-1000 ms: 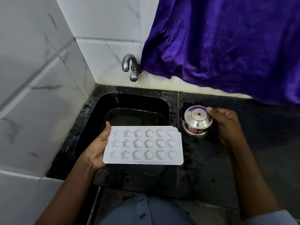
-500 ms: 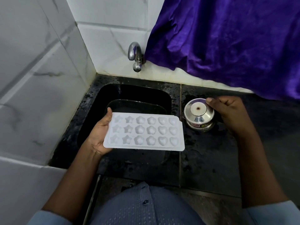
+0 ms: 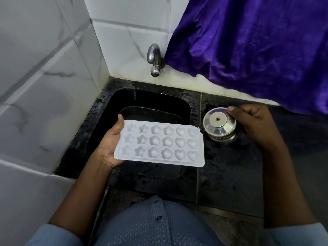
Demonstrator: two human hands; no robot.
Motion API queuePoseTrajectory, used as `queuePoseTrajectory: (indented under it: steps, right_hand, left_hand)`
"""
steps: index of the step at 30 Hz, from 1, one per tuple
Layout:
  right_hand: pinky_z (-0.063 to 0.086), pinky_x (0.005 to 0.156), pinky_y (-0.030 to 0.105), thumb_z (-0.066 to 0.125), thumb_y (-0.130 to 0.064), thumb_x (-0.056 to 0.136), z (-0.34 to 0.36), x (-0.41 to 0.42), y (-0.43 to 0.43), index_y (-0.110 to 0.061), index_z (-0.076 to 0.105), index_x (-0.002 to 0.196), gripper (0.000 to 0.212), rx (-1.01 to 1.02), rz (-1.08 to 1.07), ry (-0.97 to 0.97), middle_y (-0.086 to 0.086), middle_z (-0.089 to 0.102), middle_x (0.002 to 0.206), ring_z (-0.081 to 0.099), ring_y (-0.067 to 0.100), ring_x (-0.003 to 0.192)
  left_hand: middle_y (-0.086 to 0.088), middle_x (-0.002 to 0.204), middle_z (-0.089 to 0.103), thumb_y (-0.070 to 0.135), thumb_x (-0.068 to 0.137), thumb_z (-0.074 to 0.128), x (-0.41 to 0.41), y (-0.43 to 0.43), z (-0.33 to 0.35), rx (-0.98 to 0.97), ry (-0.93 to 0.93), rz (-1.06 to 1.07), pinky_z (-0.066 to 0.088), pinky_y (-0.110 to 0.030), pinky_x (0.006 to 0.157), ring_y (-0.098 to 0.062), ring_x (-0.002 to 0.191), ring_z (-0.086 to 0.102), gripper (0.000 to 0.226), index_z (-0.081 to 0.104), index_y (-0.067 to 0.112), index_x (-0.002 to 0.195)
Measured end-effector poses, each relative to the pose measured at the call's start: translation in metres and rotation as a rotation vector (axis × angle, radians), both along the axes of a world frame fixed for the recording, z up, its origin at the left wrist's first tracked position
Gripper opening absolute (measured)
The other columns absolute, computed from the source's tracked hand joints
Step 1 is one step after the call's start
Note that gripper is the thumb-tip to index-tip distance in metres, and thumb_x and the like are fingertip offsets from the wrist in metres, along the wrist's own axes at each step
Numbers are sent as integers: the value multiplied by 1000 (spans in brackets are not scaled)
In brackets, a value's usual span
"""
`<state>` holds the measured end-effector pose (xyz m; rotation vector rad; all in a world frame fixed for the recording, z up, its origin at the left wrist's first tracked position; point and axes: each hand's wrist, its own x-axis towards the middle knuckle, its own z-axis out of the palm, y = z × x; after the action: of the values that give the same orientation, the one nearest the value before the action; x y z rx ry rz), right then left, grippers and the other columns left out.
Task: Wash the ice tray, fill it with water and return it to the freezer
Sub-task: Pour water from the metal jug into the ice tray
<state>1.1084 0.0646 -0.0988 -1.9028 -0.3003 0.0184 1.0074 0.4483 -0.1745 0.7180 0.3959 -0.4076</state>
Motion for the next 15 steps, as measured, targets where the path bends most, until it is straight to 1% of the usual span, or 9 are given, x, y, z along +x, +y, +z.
queuePoseTrajectory:
  steps: [3,5,7,9,10,12,15]
  right_hand:
    - [36,47,24,70,-35,97,2,0,0,5,54,65,54,-14,-12,-12,24,46,55,41,20,49]
    - [36,46,24,69,-32,98,3,0,0,6,53,65,54,-31,-17,-23,26,45,55,41,19,49]
    - [34,46,24,69,-32,99,4,0,0,8,51,65,55,-31,-16,-33,22,43,54,39,19,48]
    - [34,47,26,69,-34,98,5,-1,1,7,51,65,56,-23,-14,-29,25,42,55,39,19,49]
    - [34,46,26,69,-34,98,5,-2,2,4,50,63,55,-20,-16,-27,23,42,54,39,19,48]
    - [33,44,25,69,-35,97,5,-2,3,-2,48,59,54,-10,-27,-18,10,41,50,38,18,45]
    - [32,45,24,70,-38,96,5,-3,4,-3,48,60,55,6,-37,-3,4,42,50,37,17,45]
  left_hand:
    - [-21,138,72,76,98,43,-2,0,0,1,4,4,64,-56,86,-41,120,74,81,80,10,127]
    - [-20,137,73,76,98,42,-3,-1,-1,3,6,3,65,-55,85,-40,119,74,81,81,10,126]
    - [-20,136,73,76,99,41,-5,0,-2,6,3,-3,65,-55,86,-40,119,74,81,81,10,125]
    - [-19,136,73,77,98,42,-6,0,-4,12,3,-6,65,-55,86,-39,119,74,81,81,11,124]
    - [-19,135,73,77,98,42,-6,1,-5,15,2,-6,64,-55,86,-39,120,74,81,82,11,124]
    - [-19,136,73,77,99,41,-7,2,-7,22,-2,-7,64,-55,88,-39,121,74,81,82,11,124]
    - [-20,141,70,79,100,40,-7,3,-12,14,-6,-21,62,-56,93,-40,126,70,84,79,11,130]
